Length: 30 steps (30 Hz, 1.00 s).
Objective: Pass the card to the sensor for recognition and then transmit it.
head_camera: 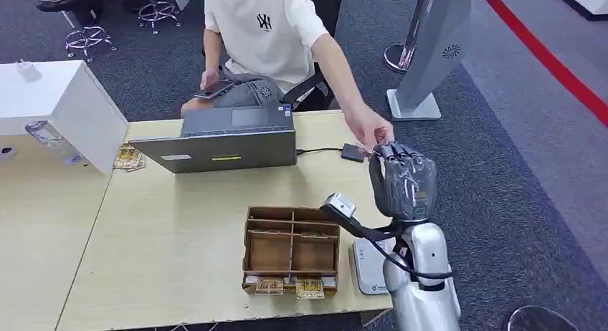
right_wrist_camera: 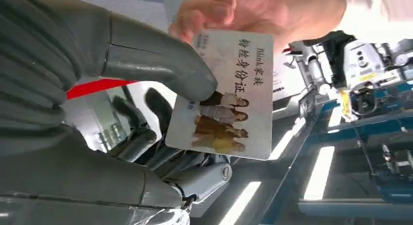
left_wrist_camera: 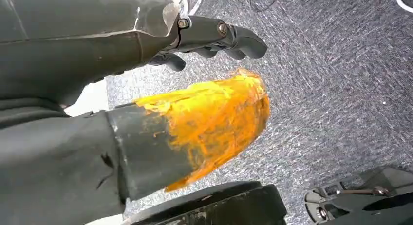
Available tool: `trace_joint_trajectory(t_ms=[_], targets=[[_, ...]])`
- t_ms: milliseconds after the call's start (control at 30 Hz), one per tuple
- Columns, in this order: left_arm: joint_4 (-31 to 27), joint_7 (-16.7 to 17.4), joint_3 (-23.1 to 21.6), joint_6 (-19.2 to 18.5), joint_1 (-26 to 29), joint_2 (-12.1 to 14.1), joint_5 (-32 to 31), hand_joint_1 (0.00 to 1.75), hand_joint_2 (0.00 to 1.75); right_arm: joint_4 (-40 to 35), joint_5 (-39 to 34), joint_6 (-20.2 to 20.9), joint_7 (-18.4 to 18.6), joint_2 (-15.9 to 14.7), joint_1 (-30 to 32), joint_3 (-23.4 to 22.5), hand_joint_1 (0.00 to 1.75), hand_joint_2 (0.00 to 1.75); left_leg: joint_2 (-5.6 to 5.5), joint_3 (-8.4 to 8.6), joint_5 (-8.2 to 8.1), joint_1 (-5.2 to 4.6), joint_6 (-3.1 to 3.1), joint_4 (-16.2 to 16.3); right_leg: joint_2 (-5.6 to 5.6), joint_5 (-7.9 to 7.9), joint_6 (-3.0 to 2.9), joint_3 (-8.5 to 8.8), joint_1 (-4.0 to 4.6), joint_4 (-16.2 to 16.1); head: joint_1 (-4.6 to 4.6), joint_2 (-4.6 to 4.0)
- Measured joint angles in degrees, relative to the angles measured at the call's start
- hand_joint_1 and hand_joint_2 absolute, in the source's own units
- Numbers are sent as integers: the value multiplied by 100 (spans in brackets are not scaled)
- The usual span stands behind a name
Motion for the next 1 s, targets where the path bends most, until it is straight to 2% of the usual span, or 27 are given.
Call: trace_joint_trajectory(t_ms=[267, 367, 533, 700, 800, 1000], targets=[[0, -11, 0, 15, 0, -2, 2, 0, 0, 123, -836, 0, -1170, 208, 93, -429, 175, 175, 0, -2, 0, 0, 0, 0, -1, 0, 0, 0, 0, 0, 2, 0], [0, -26, 0, 26, 2, -7, 28, 0, 0, 306, -1465, 0, -1353, 221, 104, -522, 175, 175, 1, -2, 0, 0, 0, 0, 0, 0, 0, 0, 0, 0, 2, 0], [0, -70, 0, 70, 9, -20, 61, 0, 0, 529, -3076, 20, -894, 177, 202, -214, 175, 175, 1, -1, 0, 0, 0, 0, 0, 0, 0, -1, 0, 0, 2, 0], [0, -129, 0, 129, 33, -37, 160, 0, 0, 389, -4893, 558, -501, 2, 492, 350, 175, 175, -2, -3, -1, 0, 0, -1, -1, -2, -1, -3, 0, 0, 2, 0], [0, -142, 0, 142, 38, -39, 184, 0, 0, 202, -5360, 776, -448, -109, 661, 522, 175, 175, -1, -4, -1, 0, 0, -1, -1, -2, 0, -5, 0, 0, 0, 0], [0, -179, 11, 199, 79, -39, 297, 0, 0, -140, -5994, 1176, -396, -308, 1071, 562, 175, 175, -1, -5, -1, -1, 0, -1, -1, -2, 0, -5, -1, -1, 0, 0]])
